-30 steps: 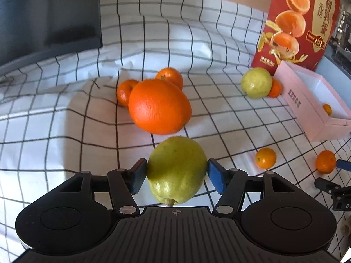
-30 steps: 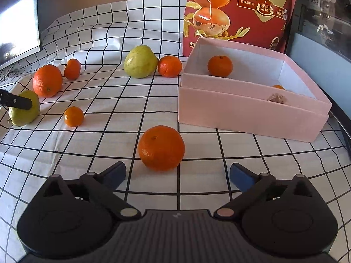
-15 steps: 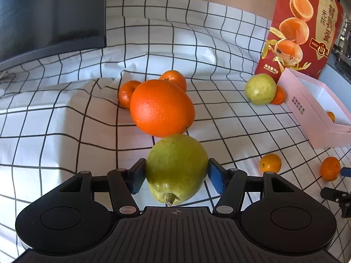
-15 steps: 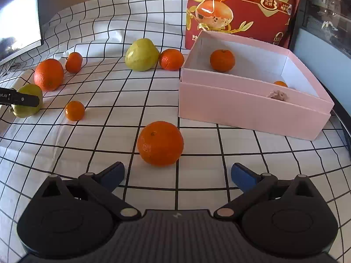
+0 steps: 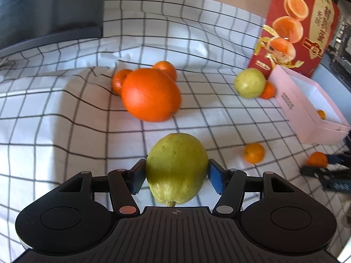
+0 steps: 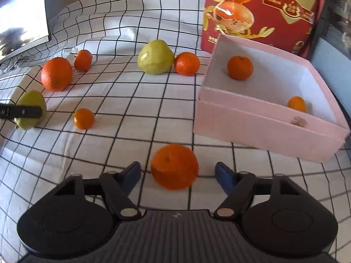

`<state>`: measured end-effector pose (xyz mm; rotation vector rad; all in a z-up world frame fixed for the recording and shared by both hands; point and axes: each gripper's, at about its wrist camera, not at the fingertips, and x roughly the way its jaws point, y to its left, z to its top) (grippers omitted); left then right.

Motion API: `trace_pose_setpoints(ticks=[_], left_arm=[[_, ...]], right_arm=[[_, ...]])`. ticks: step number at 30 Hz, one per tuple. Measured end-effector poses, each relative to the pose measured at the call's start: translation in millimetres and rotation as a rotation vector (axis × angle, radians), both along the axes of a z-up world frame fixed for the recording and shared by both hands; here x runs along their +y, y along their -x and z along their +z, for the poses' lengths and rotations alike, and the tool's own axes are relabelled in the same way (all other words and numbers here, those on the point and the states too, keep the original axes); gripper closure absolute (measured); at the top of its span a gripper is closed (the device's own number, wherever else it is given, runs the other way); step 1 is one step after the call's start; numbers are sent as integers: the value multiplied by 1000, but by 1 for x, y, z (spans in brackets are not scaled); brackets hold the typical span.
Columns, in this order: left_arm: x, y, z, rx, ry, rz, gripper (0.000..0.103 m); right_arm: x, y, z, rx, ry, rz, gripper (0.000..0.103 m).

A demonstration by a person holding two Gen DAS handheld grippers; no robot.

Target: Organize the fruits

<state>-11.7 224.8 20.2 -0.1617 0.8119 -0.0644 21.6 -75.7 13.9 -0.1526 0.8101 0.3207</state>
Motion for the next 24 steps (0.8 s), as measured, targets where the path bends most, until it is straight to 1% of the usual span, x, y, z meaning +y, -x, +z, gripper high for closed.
trace_pose_setpoints(ticks=[3,4,6,10,15,20,24], left_arm=[[-10,7,0,14,31,-26,38],[-14,9,0,15,37,-37,38],[-26,15,1,18,54,-71,38],[-52,22,3,24,84,-138,38],[-90,24,7,29,110,-245,38],[-127,21,6,41,111,-346,38],[-148,18,4,60,108,-402,38]], right_arm=[[7,-5,2,-2,7,21,53],[9,-5,2,-4,9,26,54],[12,-4,3,-23,21,27,59],[10,-5,4,-21,14,25,60],[4,1,7,-7,-3,14,61],[-16,15,14,5,-39,-16,61],[-40,26,19,1,-48,-67,61]])
